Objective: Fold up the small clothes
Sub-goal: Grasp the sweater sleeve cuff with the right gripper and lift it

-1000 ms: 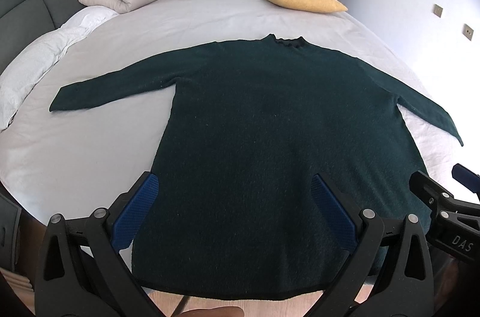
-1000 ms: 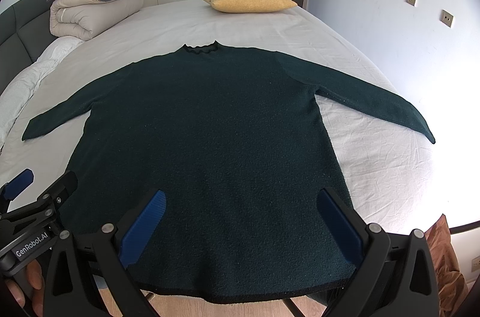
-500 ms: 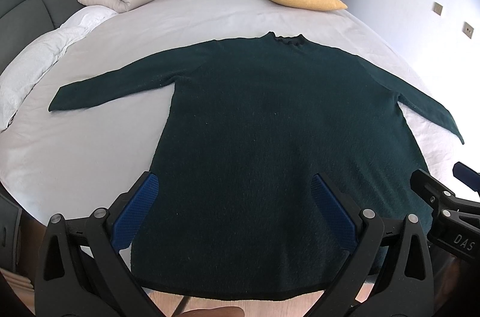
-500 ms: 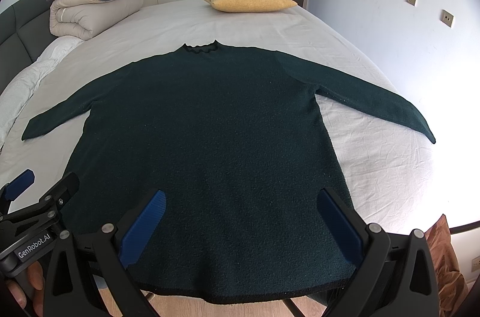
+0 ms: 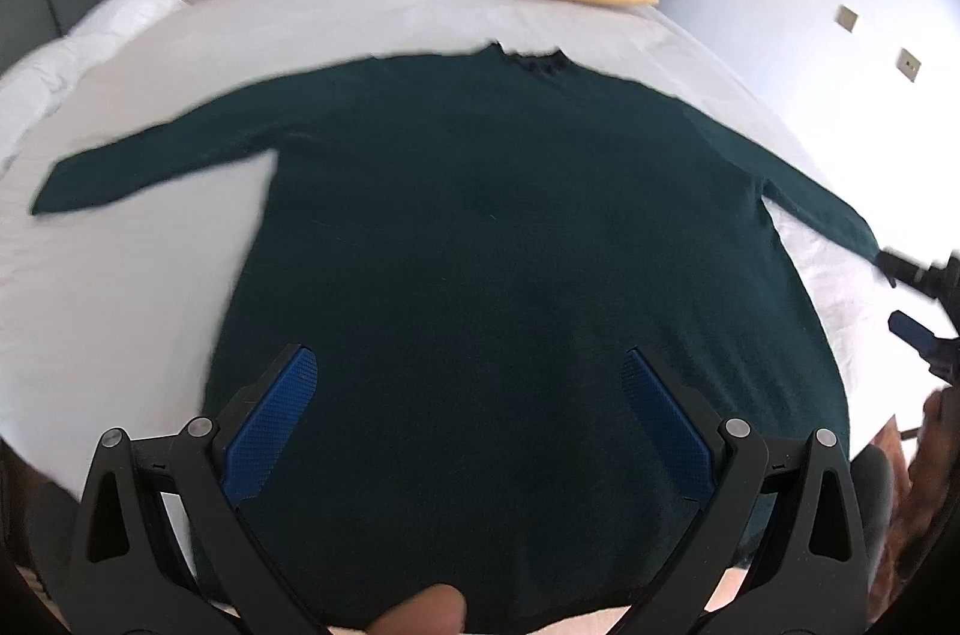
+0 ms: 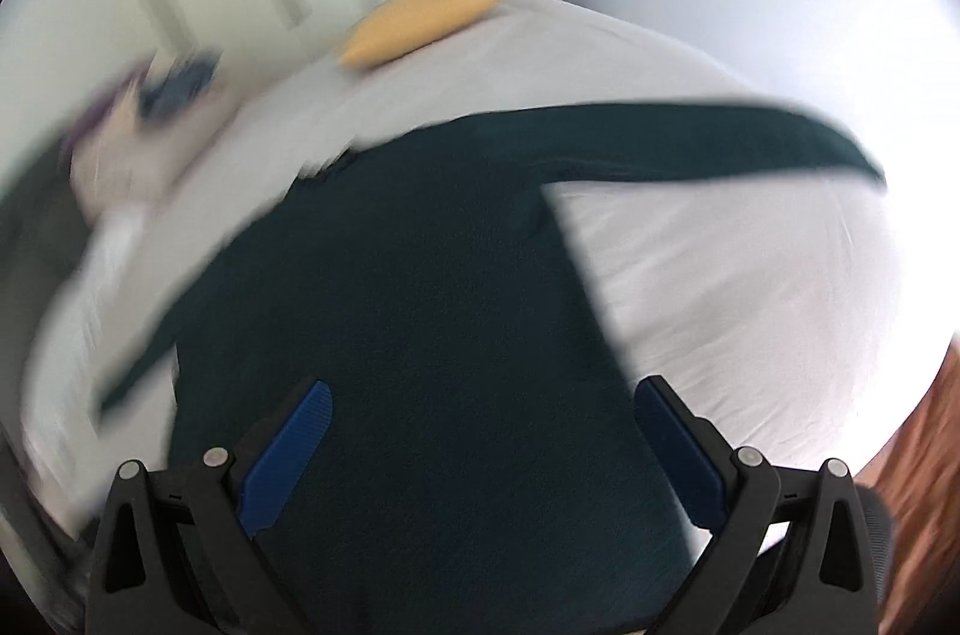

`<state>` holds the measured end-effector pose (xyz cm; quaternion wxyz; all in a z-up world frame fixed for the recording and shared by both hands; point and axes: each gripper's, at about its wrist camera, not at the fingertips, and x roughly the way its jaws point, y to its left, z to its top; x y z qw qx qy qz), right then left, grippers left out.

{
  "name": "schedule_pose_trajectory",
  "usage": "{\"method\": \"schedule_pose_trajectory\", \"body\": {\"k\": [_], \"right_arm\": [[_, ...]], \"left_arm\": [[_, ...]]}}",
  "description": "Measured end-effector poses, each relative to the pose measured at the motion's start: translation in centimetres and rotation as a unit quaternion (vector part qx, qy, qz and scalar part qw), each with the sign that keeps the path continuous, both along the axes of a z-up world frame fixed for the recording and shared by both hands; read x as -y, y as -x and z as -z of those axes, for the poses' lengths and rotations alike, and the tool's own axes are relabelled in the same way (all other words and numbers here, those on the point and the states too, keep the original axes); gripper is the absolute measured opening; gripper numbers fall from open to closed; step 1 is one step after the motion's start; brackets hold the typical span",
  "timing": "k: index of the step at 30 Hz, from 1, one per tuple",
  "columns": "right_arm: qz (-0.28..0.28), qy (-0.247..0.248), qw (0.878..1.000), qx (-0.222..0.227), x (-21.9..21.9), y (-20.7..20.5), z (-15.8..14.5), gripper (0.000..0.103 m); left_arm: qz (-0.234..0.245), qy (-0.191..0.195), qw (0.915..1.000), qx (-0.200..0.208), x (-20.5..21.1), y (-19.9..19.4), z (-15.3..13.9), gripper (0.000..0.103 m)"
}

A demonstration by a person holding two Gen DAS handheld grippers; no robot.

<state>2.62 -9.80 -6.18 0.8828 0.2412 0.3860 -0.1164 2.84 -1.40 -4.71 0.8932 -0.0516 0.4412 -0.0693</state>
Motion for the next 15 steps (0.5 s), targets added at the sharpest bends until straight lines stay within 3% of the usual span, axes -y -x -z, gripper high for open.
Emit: {"method": "schedule_pose_trajectory", "body": {"k": [3, 6, 10, 15], "right_arm": [[0.083, -0.103, 0.991, 0.026, 9.2, 1.0, 1.5, 0.103], [0.178, -0.164, 0.969, 0.049, 18.5, 2.7, 3.3, 0.103], [0.242, -0.208, 0.946, 0.064, 26.1, 3.5, 4.9, 0.103], [0.265, -0.235, 0.933, 0.067, 31.1, 2.5, 6.6, 0.103]], "left_arm": [[0.019, 0.037, 0.9985, -0.037, 0.5, -2.2, 1.2, 0.103], [0.026, 0.053, 0.9968, -0.053, 1.5, -4.2, 2.2, 0.103], [0.036, 0.064, 0.9955, -0.059, 2.9, -6.8, 3.3, 0.103], [0.024, 0.081, 0.9949, -0.055, 4.2, -9.8, 4.1, 0.103]]}}
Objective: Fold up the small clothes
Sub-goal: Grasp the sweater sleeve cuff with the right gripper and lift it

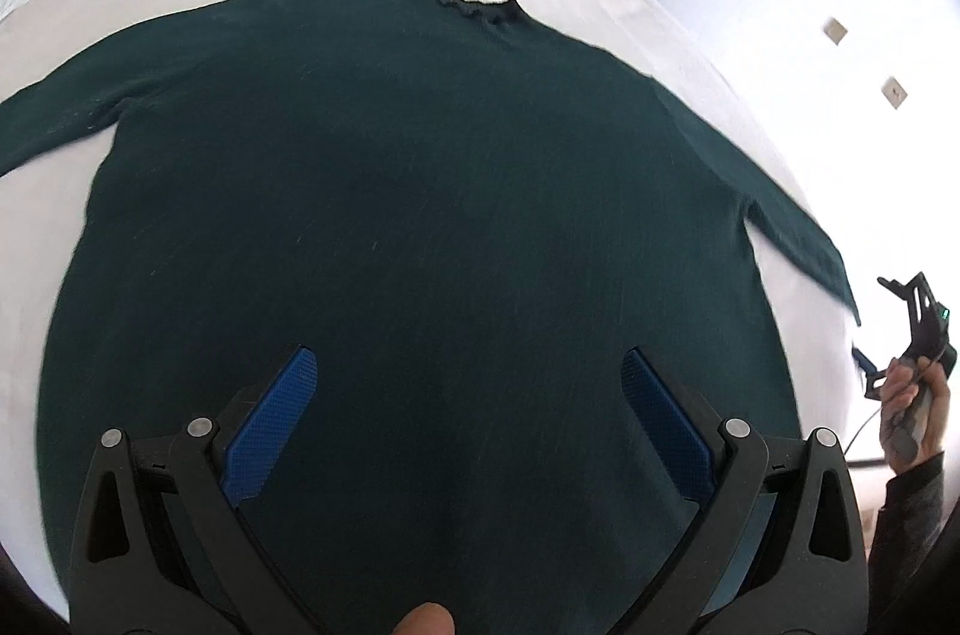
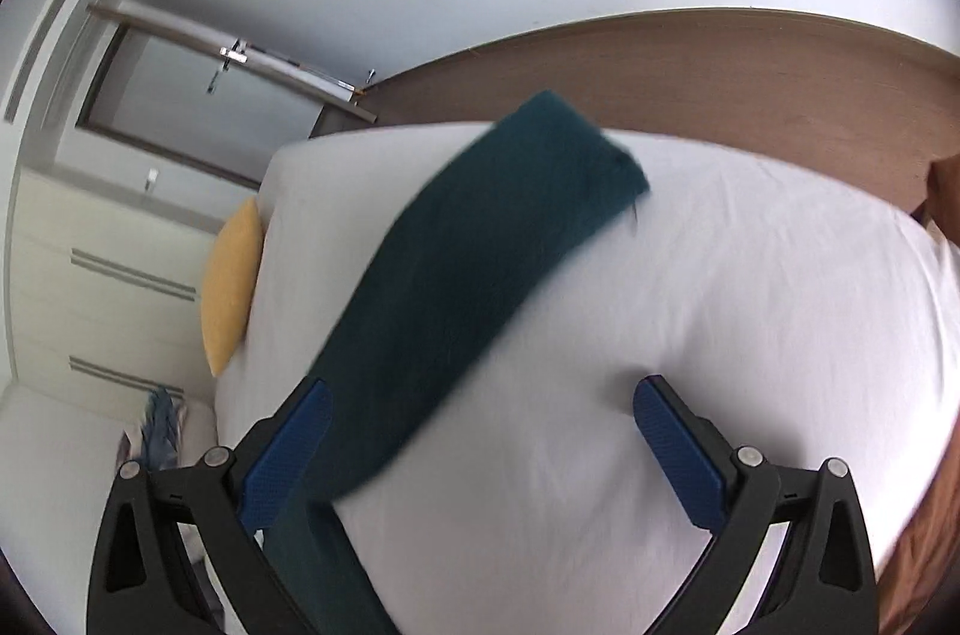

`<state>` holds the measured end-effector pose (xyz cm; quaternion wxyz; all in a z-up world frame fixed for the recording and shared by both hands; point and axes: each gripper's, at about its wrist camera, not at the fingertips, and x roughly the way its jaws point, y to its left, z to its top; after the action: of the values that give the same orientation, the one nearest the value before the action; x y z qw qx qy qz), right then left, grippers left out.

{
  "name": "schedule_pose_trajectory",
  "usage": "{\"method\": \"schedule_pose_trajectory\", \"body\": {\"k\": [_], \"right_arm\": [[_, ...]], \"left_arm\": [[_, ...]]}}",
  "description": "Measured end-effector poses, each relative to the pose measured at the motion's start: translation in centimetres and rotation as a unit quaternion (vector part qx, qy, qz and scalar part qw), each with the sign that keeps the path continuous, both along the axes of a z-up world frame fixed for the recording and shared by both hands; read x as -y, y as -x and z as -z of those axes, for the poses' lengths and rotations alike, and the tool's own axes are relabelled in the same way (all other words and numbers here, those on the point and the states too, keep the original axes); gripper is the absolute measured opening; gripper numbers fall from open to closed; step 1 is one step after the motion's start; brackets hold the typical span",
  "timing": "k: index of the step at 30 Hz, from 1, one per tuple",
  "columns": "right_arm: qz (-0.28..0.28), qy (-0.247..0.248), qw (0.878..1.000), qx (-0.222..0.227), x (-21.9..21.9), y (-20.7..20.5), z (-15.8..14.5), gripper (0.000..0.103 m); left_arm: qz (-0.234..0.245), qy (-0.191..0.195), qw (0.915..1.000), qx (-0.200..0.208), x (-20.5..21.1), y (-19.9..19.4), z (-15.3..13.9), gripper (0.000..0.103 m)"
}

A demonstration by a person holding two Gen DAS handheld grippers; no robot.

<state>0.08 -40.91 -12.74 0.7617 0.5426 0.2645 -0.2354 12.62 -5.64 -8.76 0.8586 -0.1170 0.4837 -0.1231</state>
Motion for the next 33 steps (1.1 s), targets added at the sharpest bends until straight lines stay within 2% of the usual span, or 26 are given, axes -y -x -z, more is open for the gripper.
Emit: {"method": "schedule_pose_trajectory", "body": {"k": [3, 8, 16, 19, 21, 22, 24, 25, 26, 28, 30, 33], "right_arm": [[0.008, -0.003, 1.000, -0.007, 2.1, -1.0, -0.5, 0.103], [0.018, -0.030, 0.999, 0.014, 4.9, -2.3, -0.6, 0.103], [0.029, -0.066, 0.995, 0.071, 5.9, -2.1, 0.2, 0.091], [0.049, -0.077, 0.991, 0.094, 7.0, -1.5, 0.8, 0.077], [0.063, -0.079, 0.990, 0.098, 7.7, -1.3, 1.2, 0.061], [0.067, -0.081, 0.990, 0.098, 7.8, -0.9, 1.5, 0.056], [0.074, -0.085, 0.989, 0.097, 7.9, -0.8, 1.9, 0.035], [0.079, -0.086, 0.989, 0.094, 7.9, -0.9, 2.0, 0.028], [0.084, -0.087, 0.989, 0.088, 7.9, -1.1, 2.1, 0.015], [0.095, -0.083, 0.989, 0.077, 7.8, -1.4, 1.9, 0.011], [0.095, -0.055, 0.992, 0.067, 7.2, -2.1, 0.7, 0.011], [0.058, 0.017, 0.997, 0.052, 4.6, -4.9, -3.0, 0.011]], "left_arm": [[-0.002, 0.005, 0.9999, -0.010, 0.4, -1.6, 0.4, 0.103], [0.015, -0.006, 0.9989, -0.044, 0.8, -3.8, 1.7, 0.103], [0.012, 0.072, 0.9962, -0.048, -1.0, -6.4, 3.1, 0.103], [0.012, 0.100, 0.9937, -0.048, -1.8, -7.6, 3.3, 0.103], [0.013, 0.115, 0.9920, -0.050, -2.4, -8.0, 3.3, 0.103], [0.013, 0.124, 0.9908, -0.052, -2.7, -8.2, 3.3, 0.103], [0.012, 0.138, 0.9888, -0.055, -3.0, -8.7, 3.3, 0.103], [0.011, 0.145, 0.9877, -0.058, -3.2, -9.0, 3.3, 0.103], [0.010, 0.153, 0.9864, -0.060, -3.5, -9.6, 3.3, 0.103], [0.007, 0.160, 0.9853, -0.060, -4.1, -10.1, 3.2, 0.103], [0.003, 0.165, 0.9847, -0.055, -4.9, -10.2, 2.9, 0.103], [-0.009, 0.177, 0.9826, -0.054, -6.2, -10.8, 3.0, 0.103]]}}
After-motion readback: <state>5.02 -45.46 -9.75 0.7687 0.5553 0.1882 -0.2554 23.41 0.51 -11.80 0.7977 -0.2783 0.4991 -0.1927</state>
